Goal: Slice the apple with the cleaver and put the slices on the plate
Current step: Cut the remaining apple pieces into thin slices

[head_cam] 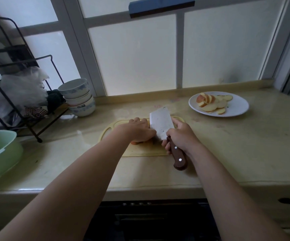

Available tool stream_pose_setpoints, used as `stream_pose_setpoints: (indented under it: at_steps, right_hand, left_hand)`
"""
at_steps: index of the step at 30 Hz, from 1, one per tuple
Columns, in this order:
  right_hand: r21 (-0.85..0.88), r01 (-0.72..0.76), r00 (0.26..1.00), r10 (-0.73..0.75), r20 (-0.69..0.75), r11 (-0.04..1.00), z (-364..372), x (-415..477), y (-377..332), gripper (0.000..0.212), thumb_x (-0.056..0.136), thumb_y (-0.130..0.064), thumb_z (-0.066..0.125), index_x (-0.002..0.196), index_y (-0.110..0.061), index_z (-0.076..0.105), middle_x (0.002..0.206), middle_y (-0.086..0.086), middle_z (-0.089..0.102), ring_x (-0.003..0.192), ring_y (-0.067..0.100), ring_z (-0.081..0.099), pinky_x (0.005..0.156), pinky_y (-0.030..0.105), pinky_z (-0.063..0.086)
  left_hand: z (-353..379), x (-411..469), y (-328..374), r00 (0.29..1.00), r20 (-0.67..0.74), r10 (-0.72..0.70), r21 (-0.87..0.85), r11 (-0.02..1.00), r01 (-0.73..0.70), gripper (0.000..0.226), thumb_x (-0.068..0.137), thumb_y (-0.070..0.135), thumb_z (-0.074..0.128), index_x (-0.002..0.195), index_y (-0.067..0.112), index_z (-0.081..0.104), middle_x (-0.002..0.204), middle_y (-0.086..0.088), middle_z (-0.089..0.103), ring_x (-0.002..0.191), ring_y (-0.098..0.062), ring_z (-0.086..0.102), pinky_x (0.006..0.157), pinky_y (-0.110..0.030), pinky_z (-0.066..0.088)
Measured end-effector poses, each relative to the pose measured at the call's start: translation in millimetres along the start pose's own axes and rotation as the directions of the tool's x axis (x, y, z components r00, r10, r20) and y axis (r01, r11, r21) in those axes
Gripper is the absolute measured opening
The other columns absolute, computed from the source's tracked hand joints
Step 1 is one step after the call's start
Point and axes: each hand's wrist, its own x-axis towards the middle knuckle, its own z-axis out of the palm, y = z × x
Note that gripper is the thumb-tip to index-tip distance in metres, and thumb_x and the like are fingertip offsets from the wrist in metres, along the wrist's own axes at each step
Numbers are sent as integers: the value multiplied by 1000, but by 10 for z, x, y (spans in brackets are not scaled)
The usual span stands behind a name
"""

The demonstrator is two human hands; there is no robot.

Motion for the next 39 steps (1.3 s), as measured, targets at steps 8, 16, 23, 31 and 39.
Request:
stream_pose_setpoints:
  at_steps: [8,16,23,31,39]
  right_hand:
    - [1,1,1000,-1,-2,1000,-8,-14,-8,73,92,8,32,150,-34,48,69,21,63,41,18,53,42,29,52]
    - [0,8,1000,-8,-19,1000,-28,-12,0,69,91,9,33,143,-31,53,71,21,63,43,18,53,43,30,52]
    - [-21,5,1000,-4,18,1000,-29,-26,-20,57,92,8,32,117,-38,52,72,22,63,44,19,53,44,30,53]
    - [-21,5,999,-4,37,1000,-42,-53,-37,52,93,7,33,102,-38,55,70,20,64,44,17,53,46,30,52]
    - [-42,7,1000,-6,21,999,-37,-28,-20,67,93,6,34,140,-39,49,71,19,65,44,16,55,45,30,54]
  left_hand:
    - [-7,0,-8,1000,1,-4,-1,1000,4,66,94,57,37,144,15,36,144,-17,37,136,-36,34,106,-51,35]
    - [-21,-42,17,1000,19,-22,-17,1000,23,65,95,55,35,145,15,34,145,-18,36,136,-37,32,106,-52,35]
    - [16,32,7,999,38,-13,9,1000,12,94,60,67,17,135,17,43,140,-16,42,128,-38,35,106,-55,33]
    - [-13,-25,68,998,-7,-58,-66,996,58,62,96,47,35,148,13,32,152,-20,31,140,-38,29,99,-47,33]
    - [9,-4,56,997,-24,-70,-69,995,68,70,95,55,37,152,14,29,155,-19,30,141,-39,29,106,-50,34]
